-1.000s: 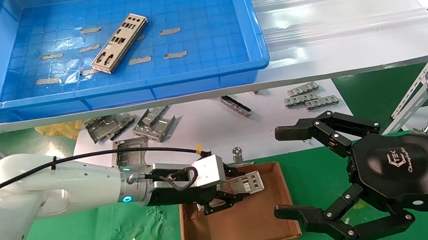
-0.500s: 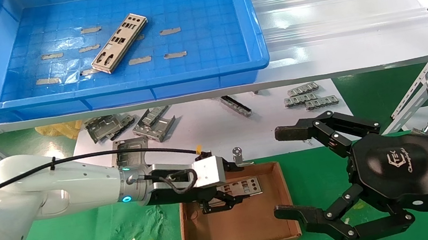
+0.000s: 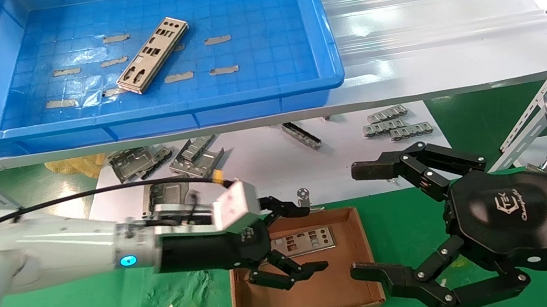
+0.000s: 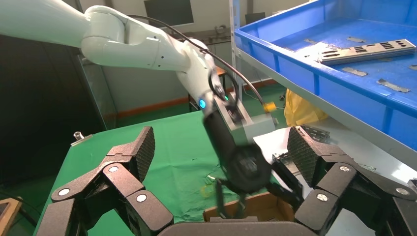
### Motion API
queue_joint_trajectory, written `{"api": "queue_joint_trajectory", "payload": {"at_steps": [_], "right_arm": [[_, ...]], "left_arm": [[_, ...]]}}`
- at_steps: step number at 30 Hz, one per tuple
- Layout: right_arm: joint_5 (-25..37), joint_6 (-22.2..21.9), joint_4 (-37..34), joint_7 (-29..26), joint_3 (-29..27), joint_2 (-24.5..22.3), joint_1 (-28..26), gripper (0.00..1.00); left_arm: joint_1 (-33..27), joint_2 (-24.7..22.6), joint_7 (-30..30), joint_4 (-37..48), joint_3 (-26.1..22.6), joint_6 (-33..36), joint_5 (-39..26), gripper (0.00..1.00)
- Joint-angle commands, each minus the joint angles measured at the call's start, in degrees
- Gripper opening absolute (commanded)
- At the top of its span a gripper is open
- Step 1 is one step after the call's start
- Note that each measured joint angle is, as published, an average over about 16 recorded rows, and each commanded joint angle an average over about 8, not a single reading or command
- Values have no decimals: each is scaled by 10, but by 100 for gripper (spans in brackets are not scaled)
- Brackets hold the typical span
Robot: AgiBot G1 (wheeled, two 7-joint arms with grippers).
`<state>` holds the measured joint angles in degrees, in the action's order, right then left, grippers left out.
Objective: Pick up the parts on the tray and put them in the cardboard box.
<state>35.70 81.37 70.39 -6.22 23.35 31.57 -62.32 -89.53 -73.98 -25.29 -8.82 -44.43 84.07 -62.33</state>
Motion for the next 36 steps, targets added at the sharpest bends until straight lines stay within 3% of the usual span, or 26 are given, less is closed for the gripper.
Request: {"api": "queue_joint_trajectory", "payload": {"at_steps": [1, 14, 36], "right_arm": [[0, 0, 0, 0, 0, 0, 0, 100], [0, 0, 0, 0, 0, 0, 0, 100], [0, 0, 0, 0, 0, 0, 0, 100]], "left_arm": [[0, 7, 22, 13, 7, 33, 15, 100], [7, 17, 28, -3, 14, 33, 20, 100], [106, 153, 149, -237, 113, 28, 88, 100]]}}
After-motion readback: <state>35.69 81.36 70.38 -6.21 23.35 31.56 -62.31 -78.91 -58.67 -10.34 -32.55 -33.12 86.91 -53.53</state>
